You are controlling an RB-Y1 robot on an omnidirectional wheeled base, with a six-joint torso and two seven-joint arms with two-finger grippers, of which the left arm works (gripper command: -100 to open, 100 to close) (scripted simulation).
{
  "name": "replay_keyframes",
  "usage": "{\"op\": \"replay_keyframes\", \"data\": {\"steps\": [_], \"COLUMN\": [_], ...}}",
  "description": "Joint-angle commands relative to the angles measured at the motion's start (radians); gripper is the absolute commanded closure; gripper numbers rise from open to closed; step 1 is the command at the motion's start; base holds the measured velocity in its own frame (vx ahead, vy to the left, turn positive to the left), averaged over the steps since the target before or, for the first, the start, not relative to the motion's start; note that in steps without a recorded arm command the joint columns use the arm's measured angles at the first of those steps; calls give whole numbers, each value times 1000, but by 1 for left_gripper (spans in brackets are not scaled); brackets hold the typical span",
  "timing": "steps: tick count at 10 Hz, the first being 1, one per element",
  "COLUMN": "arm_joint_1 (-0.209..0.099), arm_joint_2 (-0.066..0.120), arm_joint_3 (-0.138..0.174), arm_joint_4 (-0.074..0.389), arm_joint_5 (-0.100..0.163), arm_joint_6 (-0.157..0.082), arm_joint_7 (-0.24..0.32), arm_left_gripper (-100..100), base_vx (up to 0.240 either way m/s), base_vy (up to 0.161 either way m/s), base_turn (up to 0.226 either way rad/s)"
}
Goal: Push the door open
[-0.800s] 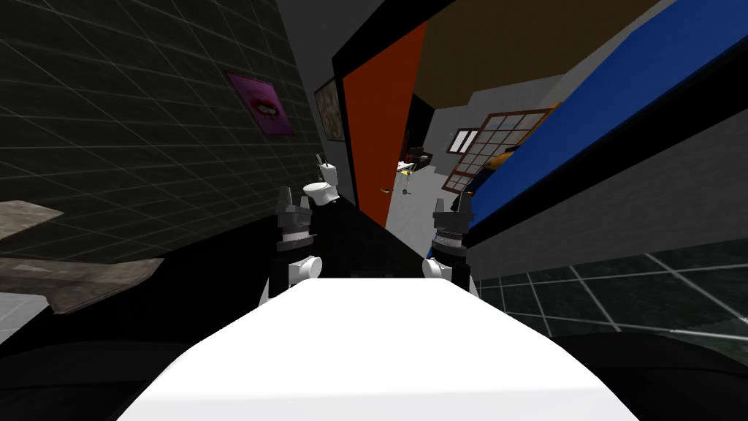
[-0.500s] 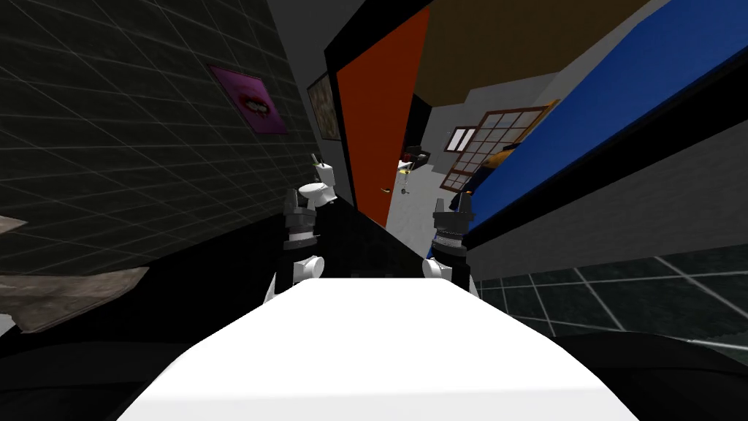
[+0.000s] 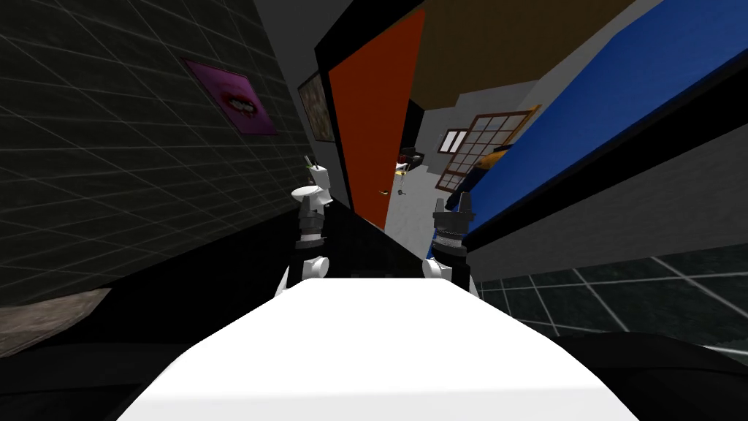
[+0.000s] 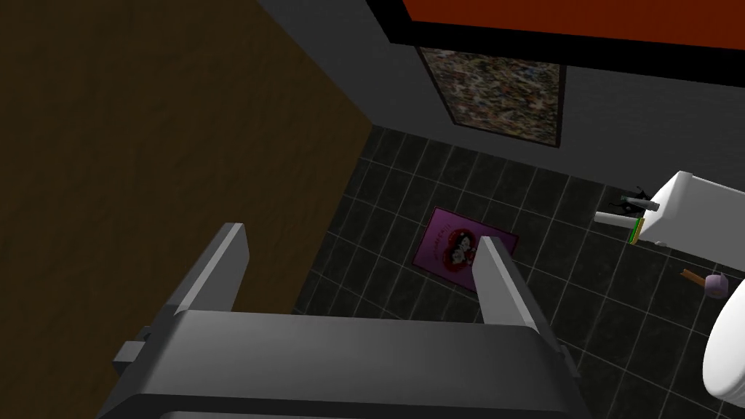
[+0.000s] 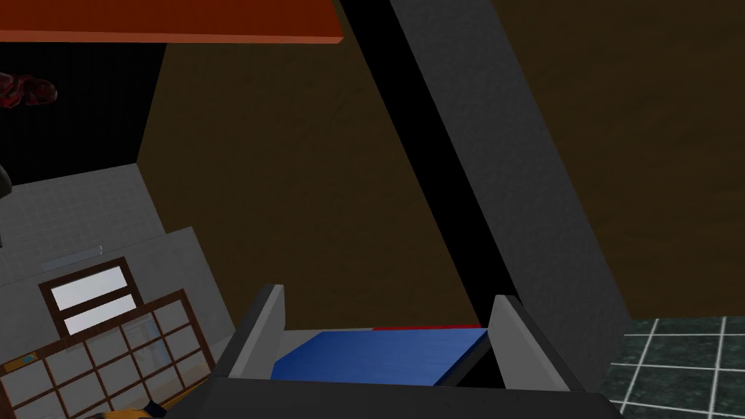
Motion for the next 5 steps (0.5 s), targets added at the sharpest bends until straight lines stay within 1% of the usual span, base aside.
{"op": "replay_keyframes", "data": {"steps": [1, 2, 3, 5], "arm_joint_1": [-9, -13, -21, -29], "arm_joint_2": [9, 12, 17, 23], "arm_joint_3": [-13, -19, -29, -39], "arm_joint_4": [41, 59, 96, 132], "arm_joint_5": [-3, -4, -6, -9], "arm_joint_6": [-10, -15, -25, -35], "arm_joint_7": [4, 5, 8, 12], "arm_left_gripper": [-100, -100, -100, -100], "base_vx": [151, 136, 147, 123], "base_vy": [-9, 4, 24, 39], "base_turn": [-81, -76, -106, -91]}}
